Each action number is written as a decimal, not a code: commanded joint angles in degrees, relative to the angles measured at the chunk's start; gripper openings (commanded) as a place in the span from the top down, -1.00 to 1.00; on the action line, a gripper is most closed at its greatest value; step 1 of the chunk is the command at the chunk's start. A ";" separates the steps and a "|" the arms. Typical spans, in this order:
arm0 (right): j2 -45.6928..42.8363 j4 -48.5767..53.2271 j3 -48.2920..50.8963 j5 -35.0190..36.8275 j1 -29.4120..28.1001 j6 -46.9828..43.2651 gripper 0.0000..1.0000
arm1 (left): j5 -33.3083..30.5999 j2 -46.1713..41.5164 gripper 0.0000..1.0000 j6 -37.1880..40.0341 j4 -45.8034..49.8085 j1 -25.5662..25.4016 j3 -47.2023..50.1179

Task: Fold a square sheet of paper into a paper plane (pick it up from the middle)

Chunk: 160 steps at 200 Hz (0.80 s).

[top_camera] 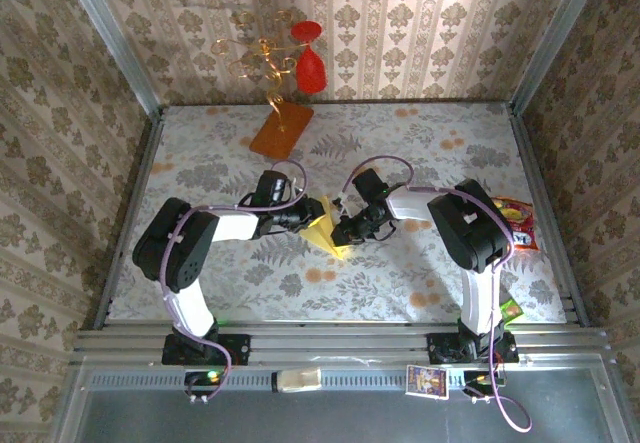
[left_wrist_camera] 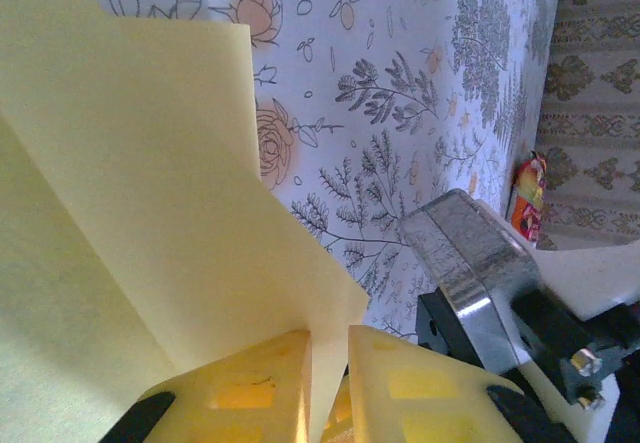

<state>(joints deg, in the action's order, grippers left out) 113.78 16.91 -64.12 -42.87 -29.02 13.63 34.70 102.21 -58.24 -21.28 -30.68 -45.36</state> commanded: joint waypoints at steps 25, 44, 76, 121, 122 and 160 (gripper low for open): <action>1.61 -0.20 0.55 -2.96 1.04 0.93 0.71 | 1.78 1.66 0.67 1.55 -1.46 -0.26 -1.73; 1.50 -0.29 0.66 -3.07 1.26 1.29 0.67 | 1.75 2.24 0.67 1.65 -1.14 -0.26 -2.10; 1.19 -0.65 0.82 -3.11 1.24 2.11 0.60 | 1.78 2.72 0.70 1.98 0.06 -0.17 -2.84; -1.75 -1.07 1.90 -2.27 1.42 4.31 0.31 | 1.78 3.73 0.71 1.56 0.92 -0.02 -3.32; -1.87 -1.08 1.94 -2.24 1.46 4.35 0.31 | 1.73 3.71 0.70 1.60 0.90 -0.01 -3.28; -7.21 -2.38 4.81 1.51 1.59 6.70 0.21 | 1.60 3.78 0.71 1.10 1.00 0.18 -3.38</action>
<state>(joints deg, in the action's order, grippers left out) 110.74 14.79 -60.93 -44.93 -27.86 18.17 35.64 105.34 -57.98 -21.02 -30.72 -47.40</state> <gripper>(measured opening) 0.387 0.148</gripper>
